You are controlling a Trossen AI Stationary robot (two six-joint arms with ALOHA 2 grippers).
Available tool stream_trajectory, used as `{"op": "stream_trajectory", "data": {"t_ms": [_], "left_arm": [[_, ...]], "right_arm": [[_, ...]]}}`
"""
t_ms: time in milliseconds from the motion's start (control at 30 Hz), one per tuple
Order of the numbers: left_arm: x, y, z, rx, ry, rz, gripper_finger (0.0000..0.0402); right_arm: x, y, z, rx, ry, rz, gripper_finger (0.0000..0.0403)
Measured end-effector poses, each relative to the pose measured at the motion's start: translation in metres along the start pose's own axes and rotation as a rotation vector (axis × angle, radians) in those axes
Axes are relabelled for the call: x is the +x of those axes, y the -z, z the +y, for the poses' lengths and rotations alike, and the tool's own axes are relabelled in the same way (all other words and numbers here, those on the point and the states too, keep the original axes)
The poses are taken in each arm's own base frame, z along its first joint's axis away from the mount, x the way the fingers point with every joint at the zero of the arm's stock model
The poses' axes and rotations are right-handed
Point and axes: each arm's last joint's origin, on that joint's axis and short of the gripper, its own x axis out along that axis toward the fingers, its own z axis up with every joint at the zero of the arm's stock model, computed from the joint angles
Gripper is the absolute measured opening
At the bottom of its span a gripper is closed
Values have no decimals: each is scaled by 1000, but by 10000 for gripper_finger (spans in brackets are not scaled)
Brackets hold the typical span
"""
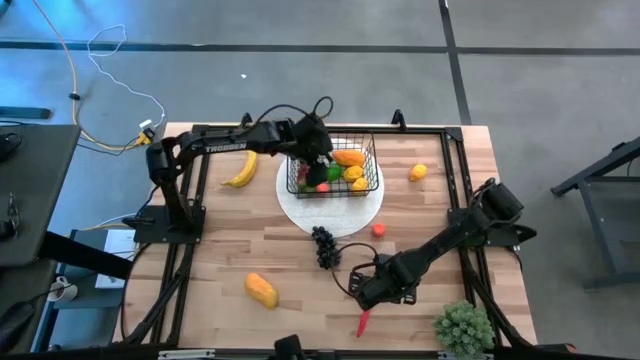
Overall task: Build produce basket
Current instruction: Put the red chili pepper into the wire basket
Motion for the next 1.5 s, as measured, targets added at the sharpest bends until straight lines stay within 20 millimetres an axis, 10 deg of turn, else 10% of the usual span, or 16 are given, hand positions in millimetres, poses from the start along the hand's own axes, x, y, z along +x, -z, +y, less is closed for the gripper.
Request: {"op": "stream_trajectory", "data": {"t_ms": [433, 867, 1500], "left_arm": [[-41, -30, 22, 34, -38, -39, 232], [-46, -22, 34, 9, -40, 44, 232], [-105, -13, 29, -16, -53, 38, 232]], "right_arm": [[44, -1, 3, 3, 71, -31, 206], [41, -2, 4, -35, 62, -39, 50], [-70, -67, 39, -325, -307, -320, 54]]}}
